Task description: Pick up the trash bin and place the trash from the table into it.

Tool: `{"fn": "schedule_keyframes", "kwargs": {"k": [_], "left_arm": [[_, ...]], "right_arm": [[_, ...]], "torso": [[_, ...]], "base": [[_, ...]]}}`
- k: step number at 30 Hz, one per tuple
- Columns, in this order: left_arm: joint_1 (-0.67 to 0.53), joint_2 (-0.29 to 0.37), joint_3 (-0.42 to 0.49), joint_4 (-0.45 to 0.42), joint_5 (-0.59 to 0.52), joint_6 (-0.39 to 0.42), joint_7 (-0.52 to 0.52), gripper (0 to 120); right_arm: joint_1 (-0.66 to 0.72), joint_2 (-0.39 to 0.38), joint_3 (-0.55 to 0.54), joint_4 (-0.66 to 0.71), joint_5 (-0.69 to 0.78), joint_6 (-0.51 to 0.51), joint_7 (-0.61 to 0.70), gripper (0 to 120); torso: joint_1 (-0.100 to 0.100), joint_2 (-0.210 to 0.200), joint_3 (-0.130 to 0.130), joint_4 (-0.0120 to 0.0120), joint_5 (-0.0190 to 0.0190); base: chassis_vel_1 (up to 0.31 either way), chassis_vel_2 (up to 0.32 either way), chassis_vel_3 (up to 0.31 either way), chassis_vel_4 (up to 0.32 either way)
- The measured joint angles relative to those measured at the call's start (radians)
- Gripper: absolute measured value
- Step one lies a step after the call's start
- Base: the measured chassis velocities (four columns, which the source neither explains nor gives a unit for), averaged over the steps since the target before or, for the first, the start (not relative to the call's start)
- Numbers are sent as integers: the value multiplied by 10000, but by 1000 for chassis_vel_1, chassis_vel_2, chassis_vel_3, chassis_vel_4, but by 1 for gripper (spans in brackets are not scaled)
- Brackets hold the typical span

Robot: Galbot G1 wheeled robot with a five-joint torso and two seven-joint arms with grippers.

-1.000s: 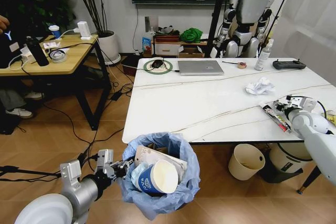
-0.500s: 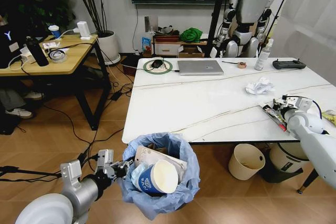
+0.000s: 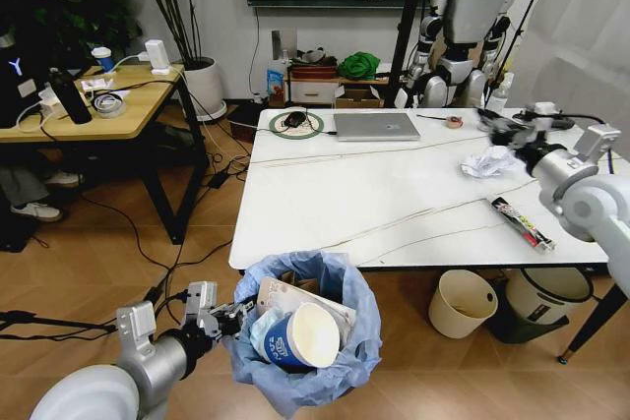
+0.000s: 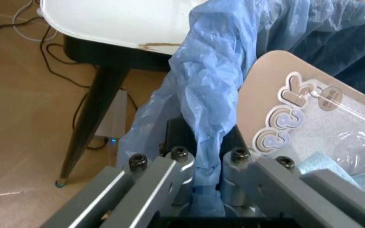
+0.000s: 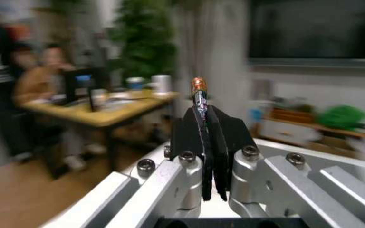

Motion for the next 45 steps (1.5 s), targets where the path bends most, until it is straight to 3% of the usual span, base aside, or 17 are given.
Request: {"fn": "schedule_keyframes", "kwargs": {"k": [6,12,17,25,30,35,38,40,45], "left_arm": [[-8,-32,-84,-89,2,-14,-3,0],[-108,-106,-4,-90,0,-26,-8,0],[-134,-193,61,-89,0,-26,-8,0],[-241,-303,150,-92,1,-26,-8,0],[-249,-352,173,-84,1,-23,-6,0],[-168,-354,116,-161,4,-9,-5,0],[-132,-354,90,-167,19,-4,-5,0],[-89,-381,71,-167,85,3,-5,0],[55,-483,60,-164,285,9,20,0]], "right_arm": [[-824,-746,-642,2260,103,152,-589,2],[-2316,-1548,-821,3452,-661,160,-875,2],[-3032,-1835,-973,3589,-1385,202,-1064,2],[-2442,-1475,-2128,3612,-1703,-49,-1083,2],[-2541,-1440,-2167,3393,-1981,-73,-1127,3],[-2593,-1344,-2137,3254,-2199,-33,-1169,23],[-2650,-1333,-2047,3256,-2203,-30,-1168,28],[-2694,-1315,-1845,3260,-2192,69,-1111,40],[-2424,-1045,-1158,2991,-1599,1269,133,56]], "torso": [[0,0,0,0,0],[0,0,0,-4,1],[0,1,0,-3,-1],[0,0,1,-1,2],[0,0,1,-2,0],[0,0,1,-2,0],[0,0,1,-2,1],[0,0,1,-3,0],[0,0,1,-3,0]], "base": [[0,0,0,0],[0,0,0,0],[0,0,0,0],[0,0,0,0],[0,0,0,0],[0,0,0,0],[0,0,0,0],[0,0,0,0],[0,0,0,0]]}}
